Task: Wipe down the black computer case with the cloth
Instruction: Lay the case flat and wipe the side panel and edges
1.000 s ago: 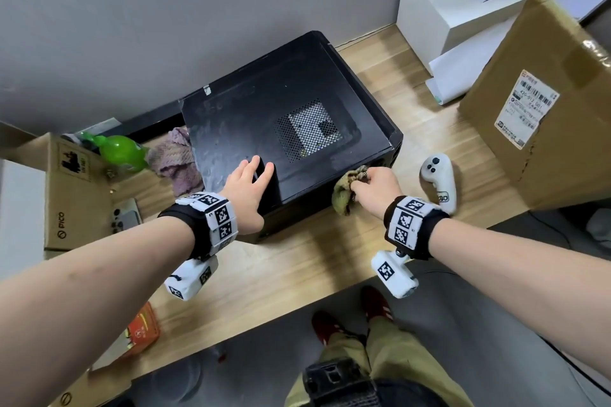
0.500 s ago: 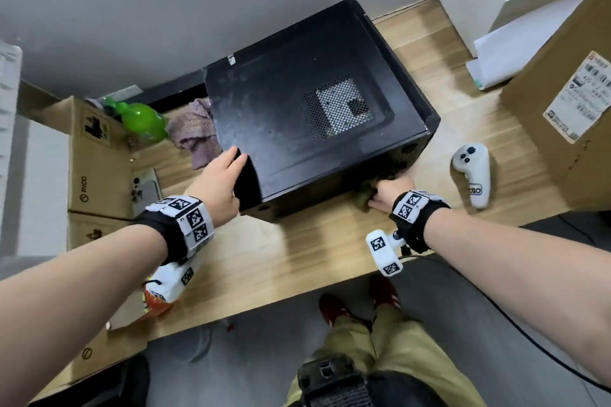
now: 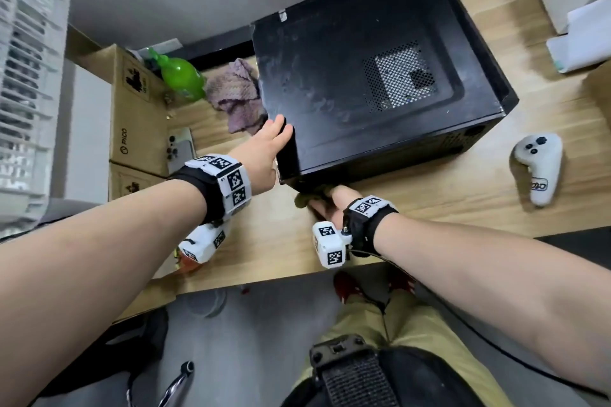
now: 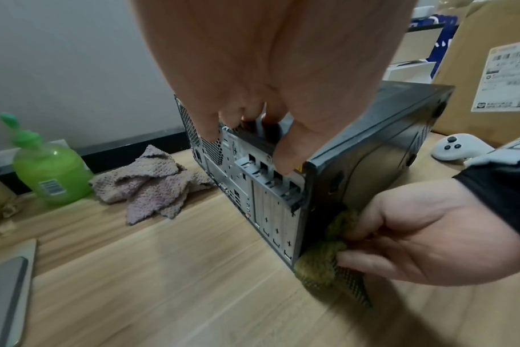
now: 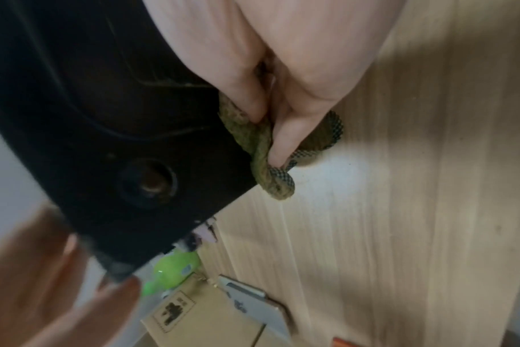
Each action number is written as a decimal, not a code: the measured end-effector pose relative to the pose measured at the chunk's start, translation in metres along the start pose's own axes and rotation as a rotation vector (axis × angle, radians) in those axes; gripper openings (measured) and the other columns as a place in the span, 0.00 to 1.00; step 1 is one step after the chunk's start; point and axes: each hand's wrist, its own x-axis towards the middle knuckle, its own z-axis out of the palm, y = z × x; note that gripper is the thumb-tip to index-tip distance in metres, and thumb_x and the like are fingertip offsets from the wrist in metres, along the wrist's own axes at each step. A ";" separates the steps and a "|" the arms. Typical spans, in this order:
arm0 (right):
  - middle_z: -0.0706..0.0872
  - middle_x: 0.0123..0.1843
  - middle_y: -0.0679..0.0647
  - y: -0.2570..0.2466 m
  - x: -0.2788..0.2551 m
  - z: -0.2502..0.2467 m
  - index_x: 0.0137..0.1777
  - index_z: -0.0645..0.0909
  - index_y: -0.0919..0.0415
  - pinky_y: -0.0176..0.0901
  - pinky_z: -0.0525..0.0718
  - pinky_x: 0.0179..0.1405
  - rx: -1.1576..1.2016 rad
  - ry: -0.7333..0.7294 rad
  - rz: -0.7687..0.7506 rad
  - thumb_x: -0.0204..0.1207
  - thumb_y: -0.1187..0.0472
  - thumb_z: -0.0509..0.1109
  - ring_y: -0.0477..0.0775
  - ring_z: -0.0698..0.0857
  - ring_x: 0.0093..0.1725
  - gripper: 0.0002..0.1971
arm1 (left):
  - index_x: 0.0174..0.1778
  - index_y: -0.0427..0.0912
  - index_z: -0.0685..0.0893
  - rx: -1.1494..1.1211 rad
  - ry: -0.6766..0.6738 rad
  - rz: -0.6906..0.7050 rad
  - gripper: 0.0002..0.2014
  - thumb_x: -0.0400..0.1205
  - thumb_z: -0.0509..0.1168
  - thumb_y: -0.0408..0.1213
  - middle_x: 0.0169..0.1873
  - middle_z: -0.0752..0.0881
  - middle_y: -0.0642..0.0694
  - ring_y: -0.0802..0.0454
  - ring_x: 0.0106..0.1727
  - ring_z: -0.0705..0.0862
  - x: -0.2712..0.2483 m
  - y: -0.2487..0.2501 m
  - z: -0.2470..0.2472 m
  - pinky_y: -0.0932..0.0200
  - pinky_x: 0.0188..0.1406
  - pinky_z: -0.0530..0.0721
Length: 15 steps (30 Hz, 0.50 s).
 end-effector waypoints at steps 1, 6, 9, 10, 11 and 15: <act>0.87 0.50 0.71 -0.003 -0.003 0.002 0.61 0.75 0.76 0.55 0.87 0.50 0.088 0.022 -0.023 0.79 0.76 0.58 0.68 0.87 0.54 0.13 | 0.87 0.39 0.47 -0.002 0.002 0.002 0.44 0.76 0.61 0.23 0.87 0.43 0.40 0.41 0.88 0.46 0.000 0.000 0.000 0.54 0.85 0.53; 0.76 0.70 0.72 -0.011 -0.009 -0.003 0.72 0.67 0.75 0.60 0.82 0.53 0.292 0.024 -0.014 0.82 0.76 0.54 0.72 0.75 0.72 0.19 | 0.88 0.40 0.47 -0.036 -0.008 -0.023 0.45 0.74 0.60 0.23 0.87 0.43 0.41 0.43 0.88 0.45 -0.001 0.001 0.002 0.52 0.85 0.54; 0.81 0.62 0.67 -0.011 -0.001 -0.006 0.69 0.71 0.74 0.54 0.88 0.51 0.050 0.125 -0.050 0.79 0.77 0.59 0.71 0.81 0.65 0.18 | 0.88 0.40 0.46 -0.049 -0.023 -0.021 0.45 0.74 0.58 0.22 0.87 0.42 0.42 0.43 0.88 0.44 -0.001 0.000 0.003 0.52 0.86 0.54; 0.83 0.59 0.65 -0.011 -0.001 -0.006 0.67 0.73 0.73 0.55 0.89 0.51 0.010 0.148 -0.050 0.77 0.77 0.62 0.70 0.83 0.62 0.18 | 0.88 0.40 0.46 -0.052 -0.027 -0.019 0.45 0.74 0.58 0.22 0.87 0.42 0.42 0.43 0.88 0.44 -0.001 0.001 0.003 0.52 0.86 0.53; 0.84 0.57 0.67 -0.011 0.001 -0.007 0.64 0.75 0.72 0.56 0.90 0.50 0.035 0.148 -0.053 0.77 0.76 0.62 0.71 0.84 0.60 0.16 | 0.88 0.40 0.46 -0.053 -0.028 -0.020 0.45 0.74 0.58 0.22 0.87 0.42 0.42 0.43 0.88 0.43 0.000 0.001 0.003 0.52 0.86 0.53; 0.86 0.53 0.71 -0.007 -0.008 -0.004 0.66 0.73 0.74 0.57 0.90 0.43 0.252 0.084 -0.001 0.82 0.74 0.56 0.71 0.84 0.60 0.14 | 0.88 0.40 0.45 -0.063 -0.011 -0.018 0.46 0.74 0.59 0.22 0.87 0.41 0.42 0.44 0.88 0.42 0.000 0.003 0.005 0.53 0.86 0.52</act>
